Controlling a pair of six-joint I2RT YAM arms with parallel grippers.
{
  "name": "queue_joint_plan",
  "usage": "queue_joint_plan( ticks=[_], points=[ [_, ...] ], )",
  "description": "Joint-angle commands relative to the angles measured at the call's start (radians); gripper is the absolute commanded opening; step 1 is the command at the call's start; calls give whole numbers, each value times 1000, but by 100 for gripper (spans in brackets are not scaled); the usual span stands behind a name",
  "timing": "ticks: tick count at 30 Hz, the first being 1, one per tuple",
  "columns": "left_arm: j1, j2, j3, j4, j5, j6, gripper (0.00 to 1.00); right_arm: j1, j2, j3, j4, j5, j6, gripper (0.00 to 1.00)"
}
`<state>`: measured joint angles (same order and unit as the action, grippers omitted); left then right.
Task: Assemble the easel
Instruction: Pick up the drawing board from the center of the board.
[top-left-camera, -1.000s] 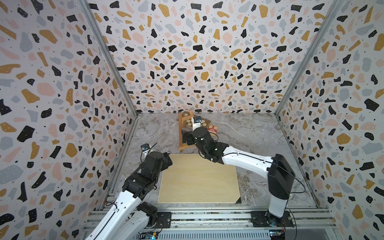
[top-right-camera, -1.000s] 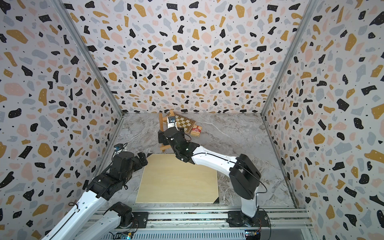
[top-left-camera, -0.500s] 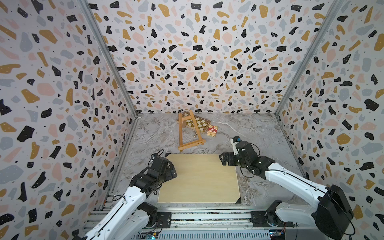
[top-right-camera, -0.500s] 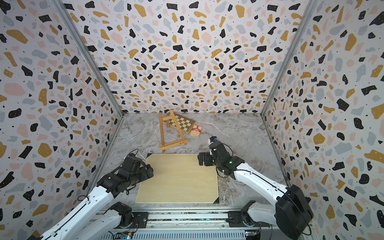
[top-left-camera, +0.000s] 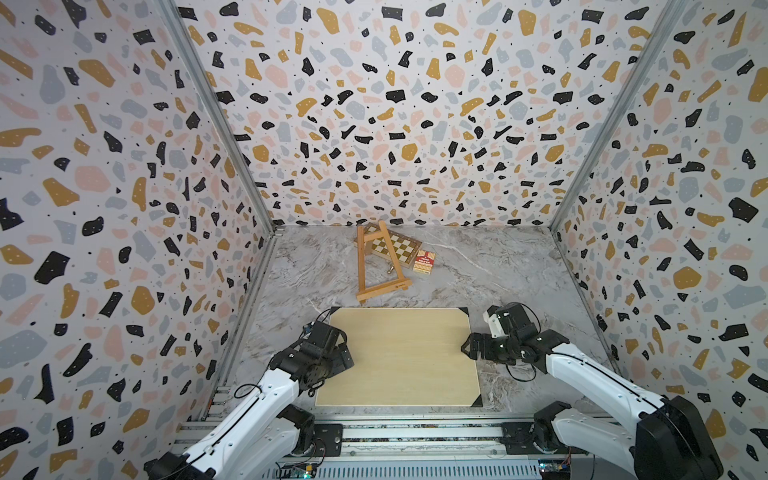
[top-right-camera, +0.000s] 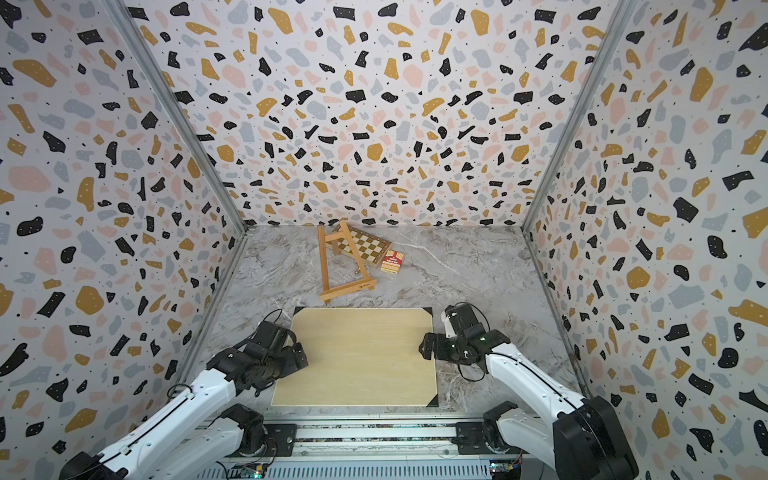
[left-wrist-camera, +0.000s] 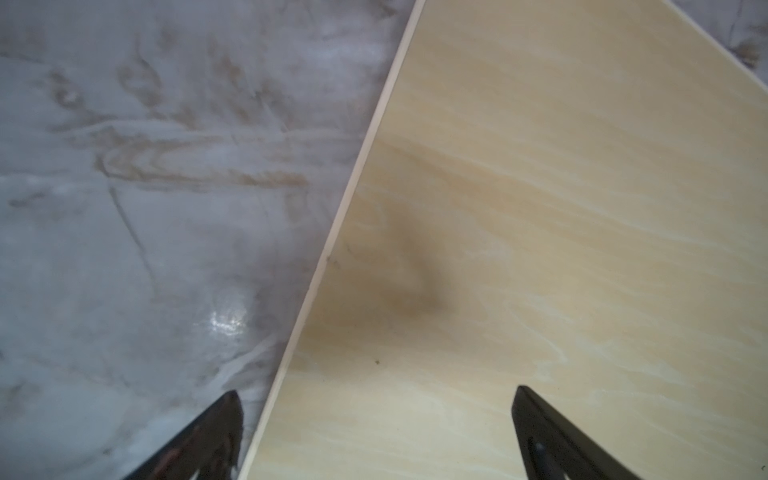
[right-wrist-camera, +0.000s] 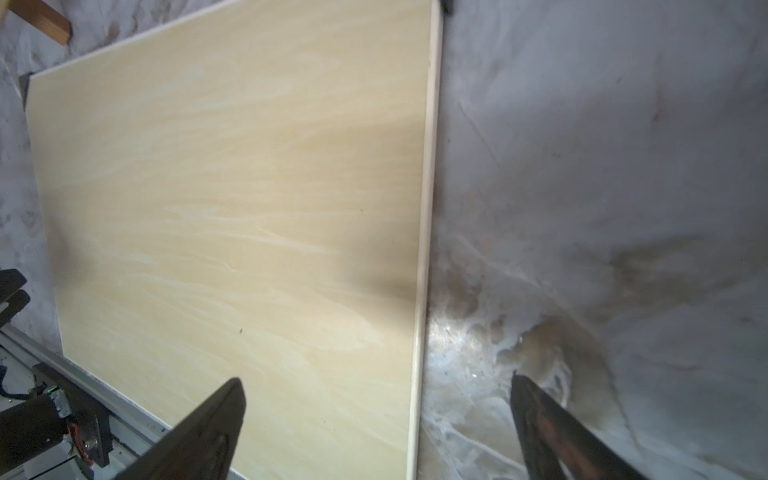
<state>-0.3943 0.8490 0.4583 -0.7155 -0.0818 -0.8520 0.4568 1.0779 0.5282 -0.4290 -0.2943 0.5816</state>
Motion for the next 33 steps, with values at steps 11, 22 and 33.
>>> queue_joint_plan(
  ticks=[11,22,33],
  points=[
    [5,41,-15,-29,27,-7,99,-4,-105,-100,-114,-137,37,100],
    [5,92,-34,45,116,12,99,0,-122,-127,-152,-193,35,100],
    [-24,156,-27,95,179,24,99,-9,-123,-64,-204,-106,9,100]
  ],
)
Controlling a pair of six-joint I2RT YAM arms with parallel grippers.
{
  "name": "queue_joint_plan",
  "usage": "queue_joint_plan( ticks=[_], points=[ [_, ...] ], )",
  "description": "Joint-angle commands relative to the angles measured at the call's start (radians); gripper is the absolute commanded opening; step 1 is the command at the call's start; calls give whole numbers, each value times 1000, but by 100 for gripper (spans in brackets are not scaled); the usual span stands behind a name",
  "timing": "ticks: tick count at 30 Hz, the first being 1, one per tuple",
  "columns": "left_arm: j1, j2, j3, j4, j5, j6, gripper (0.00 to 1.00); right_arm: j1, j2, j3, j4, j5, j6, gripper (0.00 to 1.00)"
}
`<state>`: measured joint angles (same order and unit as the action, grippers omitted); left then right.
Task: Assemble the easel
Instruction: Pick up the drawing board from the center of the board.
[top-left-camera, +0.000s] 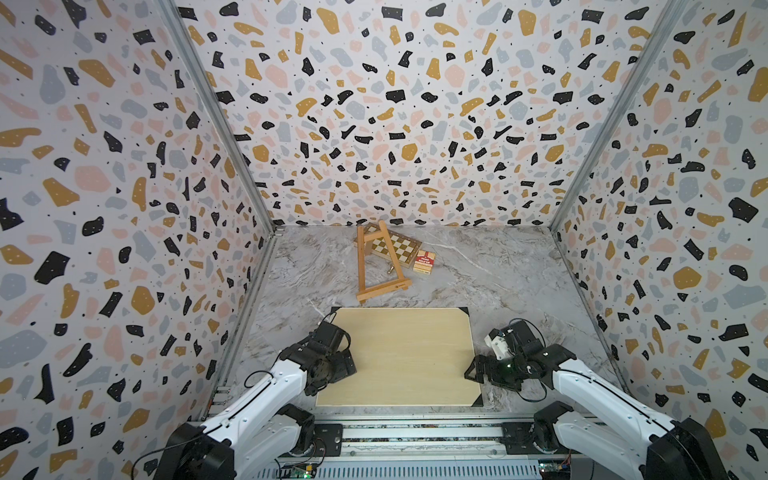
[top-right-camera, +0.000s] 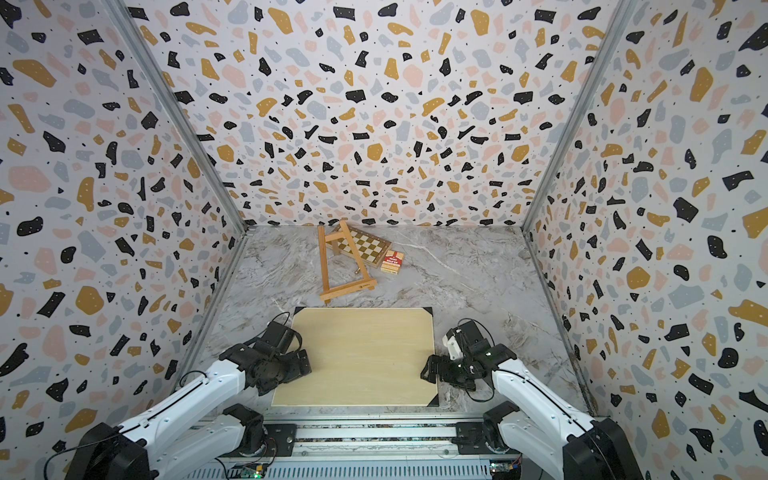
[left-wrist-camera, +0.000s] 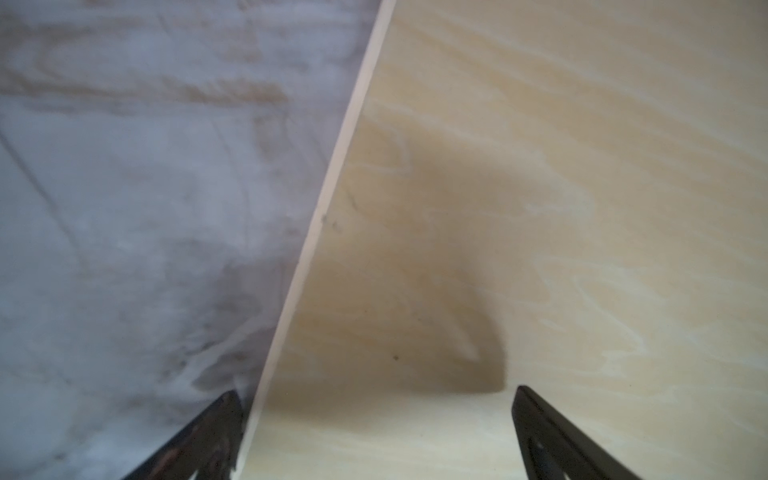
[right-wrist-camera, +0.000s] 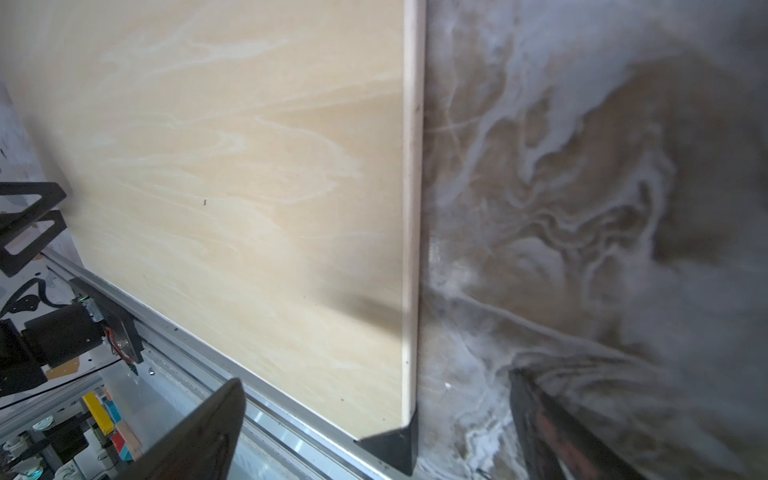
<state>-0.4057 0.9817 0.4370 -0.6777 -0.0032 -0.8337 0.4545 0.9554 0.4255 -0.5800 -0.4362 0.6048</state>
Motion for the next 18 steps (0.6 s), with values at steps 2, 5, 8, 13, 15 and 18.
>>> queue_joint_plan(
  ticks=[2,5,8,13,15,18],
  points=[
    [-41,36,-5,69,125,-10,99,-16,9,45,-63,50,-20,100],
    [-81,14,19,34,117,-27,99,-44,14,44,-67,24,-31,100],
    [-96,-38,6,78,156,-31,99,-54,11,35,-59,0,-32,100],
    [-96,-76,9,29,93,11,99,-55,12,9,-57,-38,-36,100],
    [-96,-73,8,14,52,13,99,-54,19,-8,-33,-43,-35,100],
    [-93,-39,0,30,4,15,99,-54,50,-5,-27,-40,-48,100]
  ],
)
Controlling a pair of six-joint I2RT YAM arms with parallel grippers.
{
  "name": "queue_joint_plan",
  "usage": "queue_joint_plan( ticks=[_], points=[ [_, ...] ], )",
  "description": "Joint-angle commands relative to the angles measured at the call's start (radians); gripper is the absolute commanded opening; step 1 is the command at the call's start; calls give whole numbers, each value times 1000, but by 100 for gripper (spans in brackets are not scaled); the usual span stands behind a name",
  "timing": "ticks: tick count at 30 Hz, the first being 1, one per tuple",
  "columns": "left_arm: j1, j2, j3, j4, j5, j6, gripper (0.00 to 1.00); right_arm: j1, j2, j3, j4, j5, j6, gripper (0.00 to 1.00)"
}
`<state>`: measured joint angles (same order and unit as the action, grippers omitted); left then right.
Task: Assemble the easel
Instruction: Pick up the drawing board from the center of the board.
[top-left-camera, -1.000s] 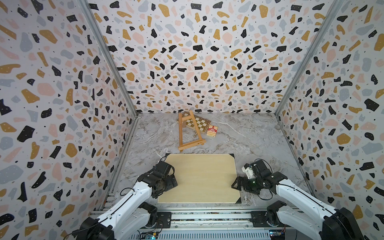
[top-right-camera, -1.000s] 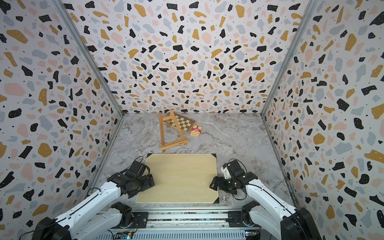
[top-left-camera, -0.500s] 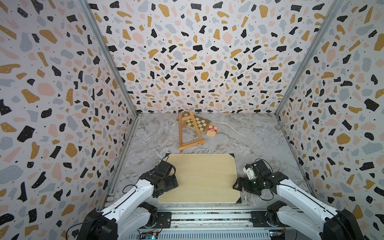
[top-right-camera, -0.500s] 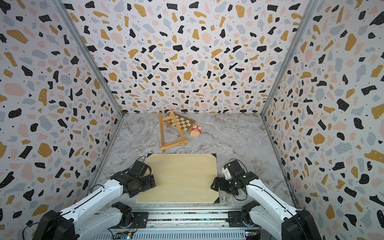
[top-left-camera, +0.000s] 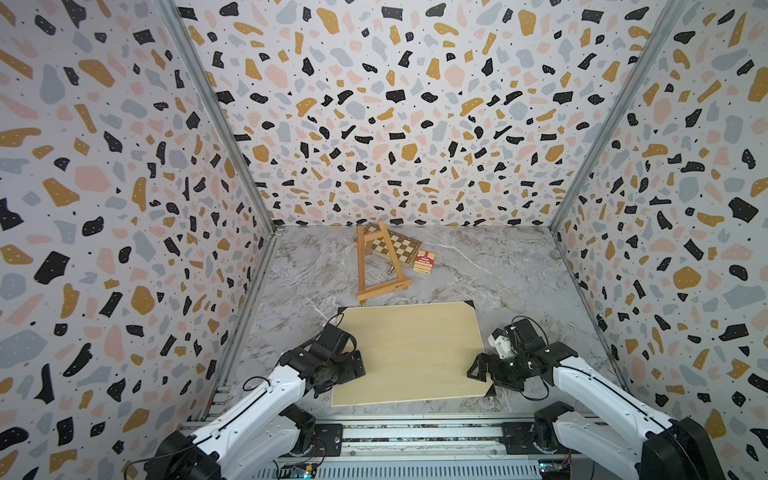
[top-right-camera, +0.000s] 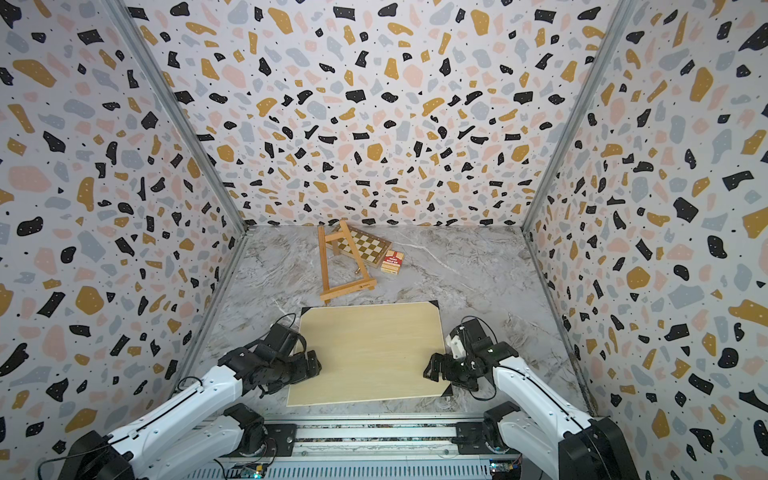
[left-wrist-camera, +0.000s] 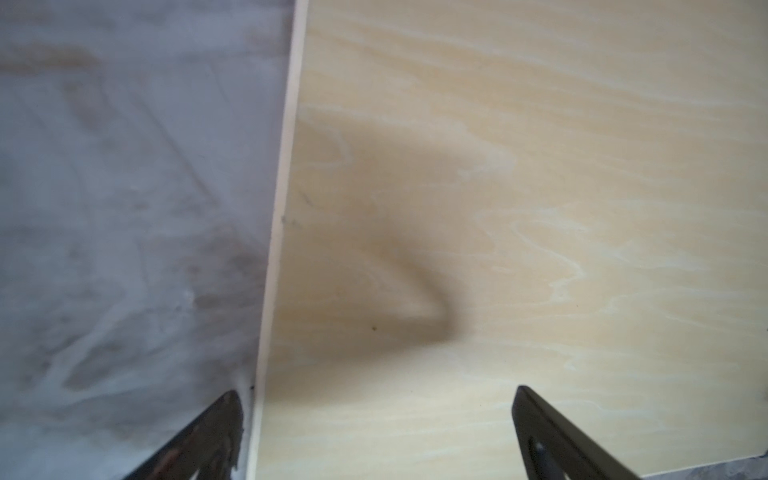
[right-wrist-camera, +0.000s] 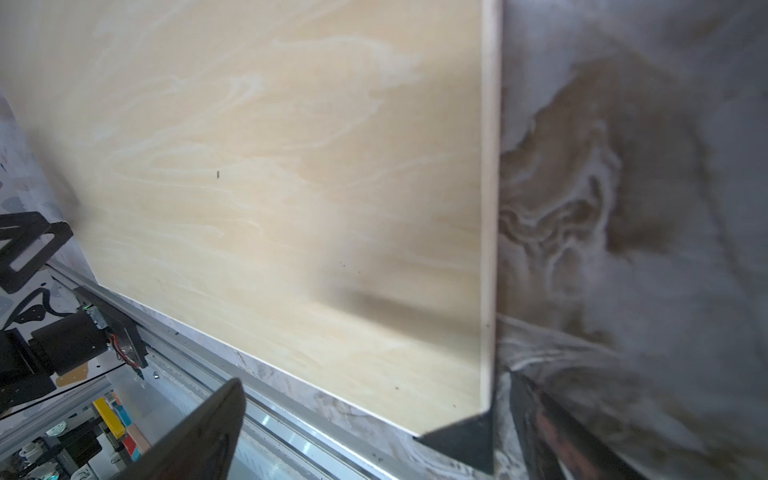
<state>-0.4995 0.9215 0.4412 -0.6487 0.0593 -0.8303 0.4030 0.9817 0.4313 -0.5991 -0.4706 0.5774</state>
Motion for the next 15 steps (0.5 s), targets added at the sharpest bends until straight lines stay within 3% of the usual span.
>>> queue_joint_plan(
  ticks=[1,4,15],
  points=[
    [1,42,6,-6,-75,12,99,-2,23,-12,-6,-1,-15,100],
    [2,103,34,-11,-101,23,99,-3,1,-6,18,19,11,100],
    [1,185,-5,162,69,64,99,1,78,8,113,112,23,100]
  ],
)
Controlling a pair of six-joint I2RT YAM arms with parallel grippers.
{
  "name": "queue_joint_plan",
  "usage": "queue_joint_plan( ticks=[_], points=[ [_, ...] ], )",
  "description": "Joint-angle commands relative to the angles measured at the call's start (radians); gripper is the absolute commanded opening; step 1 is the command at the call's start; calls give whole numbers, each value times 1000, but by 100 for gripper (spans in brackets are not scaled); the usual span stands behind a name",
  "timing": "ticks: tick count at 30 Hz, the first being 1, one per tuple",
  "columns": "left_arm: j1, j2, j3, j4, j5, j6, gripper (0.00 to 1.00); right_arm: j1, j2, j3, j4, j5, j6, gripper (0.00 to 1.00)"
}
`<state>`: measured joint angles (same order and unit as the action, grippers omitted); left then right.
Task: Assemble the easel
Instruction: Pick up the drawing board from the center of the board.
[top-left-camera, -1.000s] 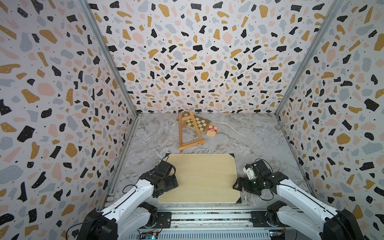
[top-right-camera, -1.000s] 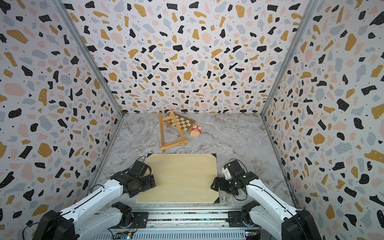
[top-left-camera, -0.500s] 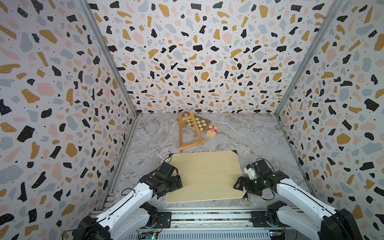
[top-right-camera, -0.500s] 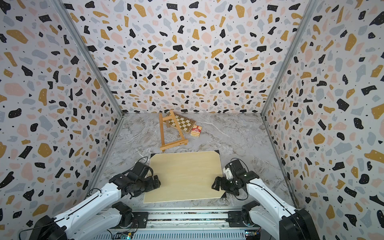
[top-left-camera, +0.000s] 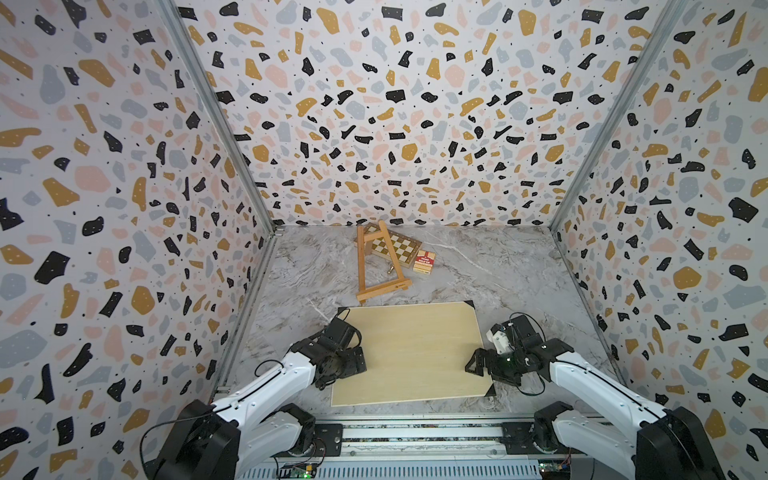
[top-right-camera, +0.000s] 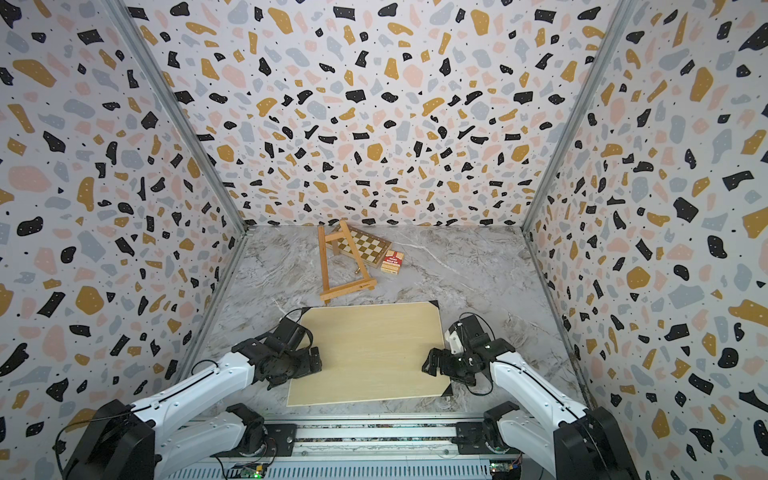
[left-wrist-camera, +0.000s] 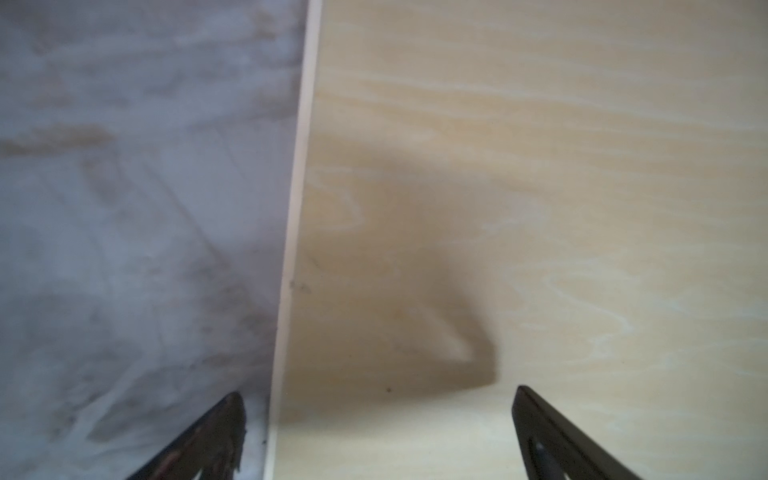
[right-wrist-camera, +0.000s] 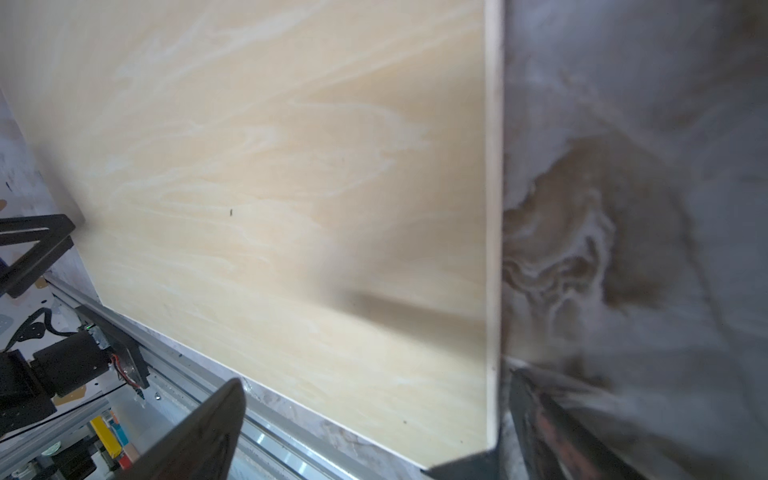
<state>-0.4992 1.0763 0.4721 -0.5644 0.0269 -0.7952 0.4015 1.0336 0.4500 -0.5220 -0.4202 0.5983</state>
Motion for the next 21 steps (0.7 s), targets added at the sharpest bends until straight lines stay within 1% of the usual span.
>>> queue_joint_plan(
  ticks=[1,5,6,9,12,16,21],
  points=[
    [1,30,-42,90,121,35,99,5,34,-17,50,49,3,100],
    [1,50,-40,111,184,58,99,48,74,-22,57,18,-13,100],
    [1,54,-37,107,194,60,99,63,68,-25,60,-8,-17,100],
    [1,49,-35,83,184,63,99,91,1,-41,89,-108,-3,100],
    [1,23,-56,93,193,48,99,91,-77,-60,128,-248,16,100],
    [1,-3,-89,107,199,25,99,91,-149,-63,159,-391,28,100],
    [1,-12,-96,95,194,23,99,93,-235,-44,206,-498,76,100]
  ],
)
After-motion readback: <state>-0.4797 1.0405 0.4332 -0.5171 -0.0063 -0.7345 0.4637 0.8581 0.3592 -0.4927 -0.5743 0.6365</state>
